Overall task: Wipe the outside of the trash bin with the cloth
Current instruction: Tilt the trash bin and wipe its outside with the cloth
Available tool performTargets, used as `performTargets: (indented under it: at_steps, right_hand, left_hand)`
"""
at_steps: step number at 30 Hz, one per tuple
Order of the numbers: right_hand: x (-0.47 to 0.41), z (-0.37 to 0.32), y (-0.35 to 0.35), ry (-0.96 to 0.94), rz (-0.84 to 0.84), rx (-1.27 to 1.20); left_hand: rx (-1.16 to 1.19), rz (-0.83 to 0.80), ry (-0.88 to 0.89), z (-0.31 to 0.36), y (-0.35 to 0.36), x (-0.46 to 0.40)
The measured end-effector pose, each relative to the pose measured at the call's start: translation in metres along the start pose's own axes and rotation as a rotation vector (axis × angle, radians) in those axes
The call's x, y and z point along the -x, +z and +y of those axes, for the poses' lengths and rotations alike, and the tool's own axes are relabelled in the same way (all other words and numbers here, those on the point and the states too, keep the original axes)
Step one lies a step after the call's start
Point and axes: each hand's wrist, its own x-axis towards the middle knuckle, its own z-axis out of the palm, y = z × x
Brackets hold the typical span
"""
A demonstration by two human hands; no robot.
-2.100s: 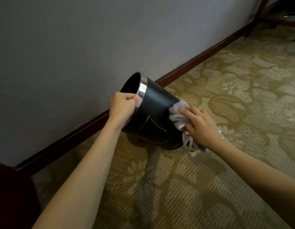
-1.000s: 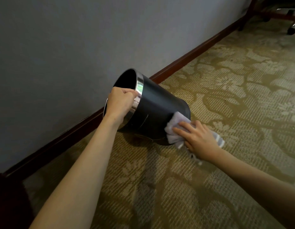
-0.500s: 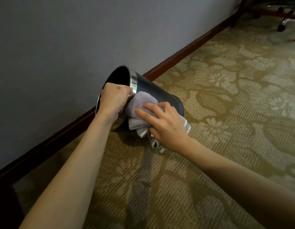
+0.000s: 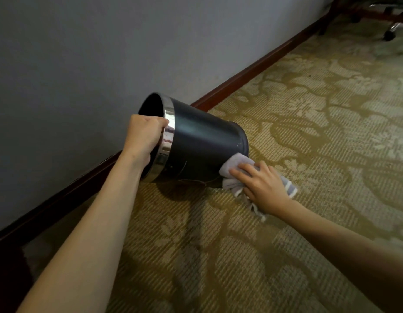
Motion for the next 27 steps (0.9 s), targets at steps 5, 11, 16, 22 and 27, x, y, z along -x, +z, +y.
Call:
performTargets:
  at_steps: [5, 11, 16, 22, 27]
  right_hand:
    - [-0.037, -0.049, -0.021, -0.194, 0.244, -0.091]
    - [-0.045, -0.064, -0.018, -0.299, 0.268, -0.021]
    - [-0.023, -0.034, 0.005, -0.267, 0.127, 0.064]
    - [0.012, 0.005, 0.021, -0.005, -0.126, 0.07]
    - [0.006, -0.001, 0.015, 0.041, -0.045, -0.028]
  left_hand:
    - [0.021, 0.009, 0.02, 0.002, 0.006, -0.002]
    - [-0.013, 0.0, 0.049, 0.001, 0.003, 0.0]
    - [-0.049, 0.007, 0.018, -0.006, -0.005, -0.003]
    - [-0.007, 0.018, -0.008, -0.011, -0.009, -0.007]
    - [-0.024, 0.012, 0.031, -0.01, -0.003, -0.006]
